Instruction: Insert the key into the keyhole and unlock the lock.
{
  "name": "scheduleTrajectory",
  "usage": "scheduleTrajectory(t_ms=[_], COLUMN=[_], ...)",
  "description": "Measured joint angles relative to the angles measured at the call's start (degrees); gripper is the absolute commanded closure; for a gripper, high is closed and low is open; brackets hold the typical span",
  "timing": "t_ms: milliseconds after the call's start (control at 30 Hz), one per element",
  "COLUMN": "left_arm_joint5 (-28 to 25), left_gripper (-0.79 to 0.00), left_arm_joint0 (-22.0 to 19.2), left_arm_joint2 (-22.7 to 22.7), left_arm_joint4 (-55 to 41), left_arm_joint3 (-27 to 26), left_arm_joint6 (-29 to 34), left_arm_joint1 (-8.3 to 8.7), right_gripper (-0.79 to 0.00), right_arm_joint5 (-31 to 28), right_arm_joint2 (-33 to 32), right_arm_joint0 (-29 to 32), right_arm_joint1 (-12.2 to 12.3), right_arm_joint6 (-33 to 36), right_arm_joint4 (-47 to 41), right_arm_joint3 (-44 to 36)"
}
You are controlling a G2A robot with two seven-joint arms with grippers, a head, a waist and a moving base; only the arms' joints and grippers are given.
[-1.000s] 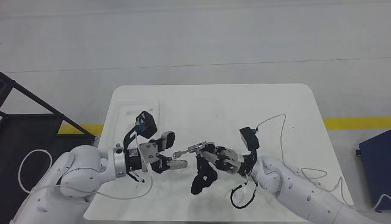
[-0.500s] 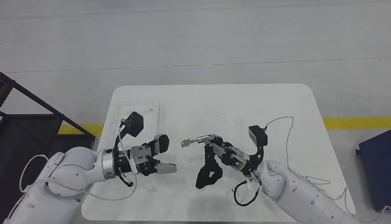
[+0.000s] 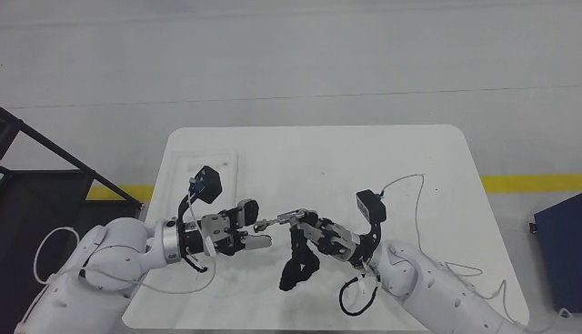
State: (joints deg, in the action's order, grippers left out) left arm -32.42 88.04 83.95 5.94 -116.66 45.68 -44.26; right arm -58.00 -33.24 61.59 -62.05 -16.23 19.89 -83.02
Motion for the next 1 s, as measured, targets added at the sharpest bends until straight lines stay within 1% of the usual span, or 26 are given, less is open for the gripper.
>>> scheduleTrajectory(t_ms=[67,333,533,600,633,667,700,733,767,800,833,867,900,933,967,1000], left_arm_joint5=[-0.08,-0.36,-0.89,-1.08,-1.12,-1.18,-1.24,-1.30,-1.34,-1.33,-1.29,-1.21,-1.12,-1.07,-1.03,-1.03], left_gripper=[-0.366,-0.360,-0.314,-0.256,-0.188,-0.139,-0.129,-0.154,-0.215,-0.326,-0.511,-0.677,-0.717,-0.693,-0.613,-0.428], left_arm_joint0=[0.14,1.02,1.84,1.96,2.01,2.09,2.17,2.25,2.37,2.48,2.56,2.63,2.68,2.75,2.84,2.90], left_arm_joint2=[0.14,1.38,2.57,2.84,2.96,3.12,3.22,3.33,3.45,3.52,3.59,3.75,3.89,4.01,4.15,4.23], left_arm_joint4=[0.06,-0.07,-1.85,-2.40,-2.54,-2.67,-2.75,-2.80,-2.94,-3.17,-3.46,-3.80,-3.97,-4.08,-4.10,-4.03], left_arm_joint3=[0.05,0.31,0.00,-0.07,-0.13,-0.25,-0.36,-0.45,-0.54,-0.58,-0.61,-0.61,-0.61,-0.62,-0.68,-0.75], left_arm_joint6=[0.00,-0.29,-0.07,0.33,0.45,0.55,0.61,0.67,0.74,0.78,0.86,0.88,0.80,0.70,0.61,0.58], left_arm_joint1=[-0.01,0.01,0.07,0.10,0.11,0.12,0.12,0.12,0.13,0.13,0.13,0.13,0.13,0.12,0.11,0.11], right_gripper=[0.000,0.000,0.000,0.000,0.000,0.000,0.000,0.000,0.000,0.000,0.000,0.000,0.000,0.000,0.000,0.000], right_arm_joint5=[0.00,0.00,0.00,0.00,0.00,0.00,0.00,0.00,0.00,0.00,0.00,0.00,0.00,0.00,0.00,0.00], right_arm_joint2=[-0.09,-0.78,-1.86,-2.17,-2.32,-2.50,-2.65,-2.81,-3.04,-3.21,-3.34,-3.53,-3.69,-3.83,-4.00,-4.13], right_arm_joint0=[-0.11,0.18,0.72,0.94,1.03,1.14,1.22,1.31,1.41,1.54,1.69,1.80,1.85,1.92,2.04,2.13], right_arm_joint1=[-0.33,-1.50,-1.94,-2.07,-2.12,-2.19,-2.24,-2.28,-2.33,-2.38,-2.42,-2.47,-2.49,-2.51,-2.55,-2.58], right_arm_joint6=[1.07,2.62,3.68,4.06,4.23,4.45,4.60,4.76,4.93,4.94,4.90,5.04,5.25,5.42,5.62,5.77], right_arm_joint4=[0.46,0.11,0.20,0.10,0.04,-0.02,-0.06,-0.10,-0.15,-0.31,-0.59,-0.71,-0.68,-0.66,-0.67,-0.69], right_arm_joint3=[0.51,1.71,1.79,1.82,1.83,1.83,1.84,1.88,1.94,1.93,1.86,1.83,1.84,1.82,1.76,1.72])
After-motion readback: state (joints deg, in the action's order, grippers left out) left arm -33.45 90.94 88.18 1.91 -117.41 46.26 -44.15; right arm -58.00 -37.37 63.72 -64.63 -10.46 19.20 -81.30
